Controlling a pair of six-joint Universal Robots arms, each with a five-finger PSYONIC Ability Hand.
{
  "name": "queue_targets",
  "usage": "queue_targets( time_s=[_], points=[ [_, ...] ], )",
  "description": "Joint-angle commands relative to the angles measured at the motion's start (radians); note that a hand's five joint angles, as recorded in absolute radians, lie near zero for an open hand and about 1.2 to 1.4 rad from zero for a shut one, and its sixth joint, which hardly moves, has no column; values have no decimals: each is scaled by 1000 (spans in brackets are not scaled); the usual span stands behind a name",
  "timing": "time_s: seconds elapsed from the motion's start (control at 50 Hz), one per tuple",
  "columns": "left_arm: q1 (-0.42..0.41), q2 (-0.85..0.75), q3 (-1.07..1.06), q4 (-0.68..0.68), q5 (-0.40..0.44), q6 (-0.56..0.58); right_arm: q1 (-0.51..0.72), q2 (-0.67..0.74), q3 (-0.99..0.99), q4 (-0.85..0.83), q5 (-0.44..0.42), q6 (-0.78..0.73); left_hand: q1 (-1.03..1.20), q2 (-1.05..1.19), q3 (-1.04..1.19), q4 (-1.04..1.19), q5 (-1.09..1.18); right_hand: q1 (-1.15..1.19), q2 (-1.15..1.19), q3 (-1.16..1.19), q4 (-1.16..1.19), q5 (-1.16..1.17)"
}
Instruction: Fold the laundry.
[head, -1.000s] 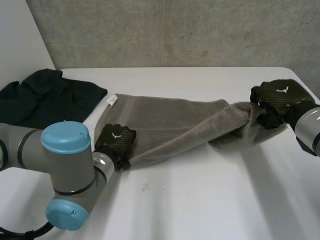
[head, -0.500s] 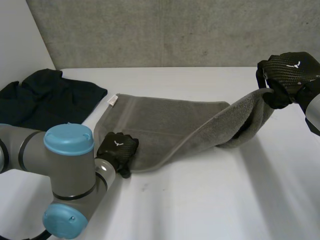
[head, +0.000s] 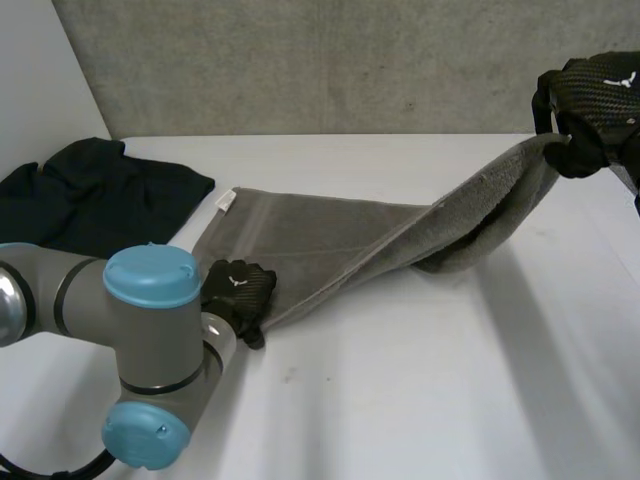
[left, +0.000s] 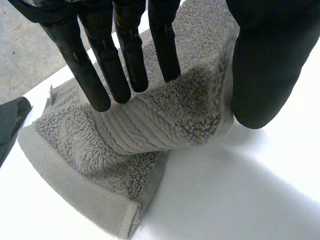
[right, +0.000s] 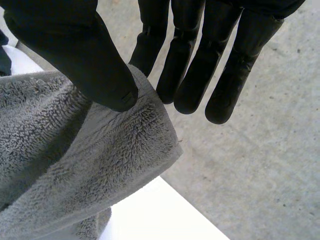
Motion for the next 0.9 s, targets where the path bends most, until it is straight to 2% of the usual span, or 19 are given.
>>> queue_targets(
  time_s=[0.02, 0.1, 0.14, 0.16, 0.18, 0.22, 0.24, 0.32, 0.4, 0.42, 0.54, 0.64, 0.76, 0.9],
  points=[
    [0, -50, 43, 0, -2, 1, -1, -25, -44, 23, 3, 5, 113, 113, 115, 113, 112, 412, 228, 219, 208, 234],
    [0, -69, 66, 0, -4, 1, -1, -28, -70, 27, 3, 33, 201, 201, 203, 200, 200, 412, 228, 219, 208, 234],
    [1, -70, 75, 3, -11, 1, -1, -25, -73, 29, 1, 34, 470, 470, 472, 469, 469, 412, 228, 219, 208, 234],
    [6, -66, 77, 5, -24, 1, -1, -23, -72, 30, 1, 30, 727, 727, 729, 727, 726, 412, 228, 219, 208, 234],
    [20, -55, 77, 5, -46, 1, -1, -23, -72, 30, 1, 25, 776, 776, 778, 775, 775, 412, 228, 219, 208, 234],
    [32, -29, 74, 3, -71, 1, -11, -17, -78, 39, 0, 18, 776, 776, 778, 776, 776, 412, 228, 219, 208, 234],
    [50, 38, 66, -6, -94, 3, -18, -16, -84, 49, 0, 11, 776, 776, 778, 776, 776, 412, 228, 219, 208, 234],
    [104, 215, 28, -26, -90, 33, -64, -5, -133, 151, -3, -65, 776, 776, 778, 776, 776, 412, 228, 219, 208, 234],
    [115, 391, 8, -76, -41, 119, -75, -10, -193, 246, 0, -173, 776, 776, 778, 776, 776, 412, 228, 219, 208, 234],
    [115, 445, 6, -104, -7, 154, -75, -8, -222, 282, 3, -215, 776, 776, 778, 776, 776, 412, 228, 219, 208, 234],
    [127, 546, 11, -231, 113, 226, -81, -2, -257, 432, 9, -326, 776, 776, 778, 776, 776, 412, 228, 219, 208, 234],
    [135, 498, 15, -329, 137, 282, -80, 49, -219, 500, 15, -416, 776, 776, 778, 776, 776, 412, 228, 219, 208, 234],
    [176, 286, 58, -355, 133, 417, -23, 228, -173, 500, 93, -506, 776, 776, 778, 776, 776, 412, 228, 219, 208, 234],
    [190, 5, 369, -339, 110, 475, 74, 484, -378, 419, 228, -507, 776, 776, 778, 776, 776, 412, 228, 219, 208, 234]
  ],
)
